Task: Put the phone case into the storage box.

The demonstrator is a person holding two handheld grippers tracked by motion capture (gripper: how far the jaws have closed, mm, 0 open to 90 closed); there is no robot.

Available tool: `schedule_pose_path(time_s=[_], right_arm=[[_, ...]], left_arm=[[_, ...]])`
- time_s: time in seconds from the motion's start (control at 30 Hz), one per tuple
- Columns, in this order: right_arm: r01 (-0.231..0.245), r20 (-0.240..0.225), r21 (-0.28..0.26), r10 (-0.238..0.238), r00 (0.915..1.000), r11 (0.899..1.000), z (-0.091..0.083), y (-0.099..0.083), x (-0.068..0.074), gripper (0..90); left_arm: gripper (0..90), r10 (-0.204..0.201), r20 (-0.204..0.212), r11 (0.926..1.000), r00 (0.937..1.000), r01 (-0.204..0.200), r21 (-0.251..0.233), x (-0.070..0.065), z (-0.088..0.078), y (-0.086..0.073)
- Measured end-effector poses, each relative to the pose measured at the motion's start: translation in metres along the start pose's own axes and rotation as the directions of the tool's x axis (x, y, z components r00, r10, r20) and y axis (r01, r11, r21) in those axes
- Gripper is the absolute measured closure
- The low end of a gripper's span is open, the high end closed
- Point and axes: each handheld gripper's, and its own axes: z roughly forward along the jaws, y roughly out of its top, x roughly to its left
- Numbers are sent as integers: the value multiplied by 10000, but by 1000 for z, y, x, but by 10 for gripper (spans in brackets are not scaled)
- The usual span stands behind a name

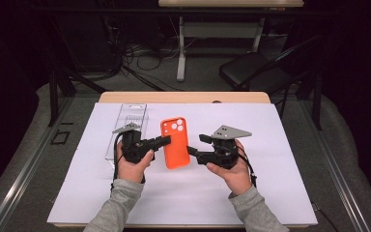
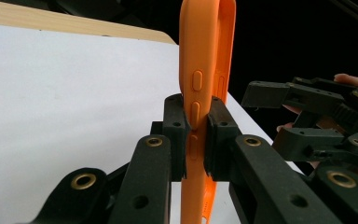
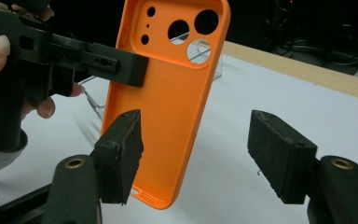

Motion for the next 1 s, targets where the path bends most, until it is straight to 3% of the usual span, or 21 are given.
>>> schedule_pose_path(time_s=[0.47, 0.6, 0.7, 1.0], right_arm=[[-383, -546, 373, 403, 9977, 9986, -1, -1, -1, 353], [-565, -592, 632, 603, 9964, 9964, -2, -2, -3, 385], [-1032, -756, 648, 1080, 9913, 9925, -3, -3, -7, 420], [-1251, -1076, 730, 1325, 9853, 9895, -5, -3, -10, 492]], left_arm=[[814, 96, 254, 10000, 9996, -96, 12, -6, 2, -5], [814, 146, 354, 9999, 9993, -146, 7, -9, 2, -7], [814, 180, 381, 9998, 9991, -180, -2, -10, 2, -8], [814, 270, 528, 9996, 9982, -271, 10, -12, 3, -12]])
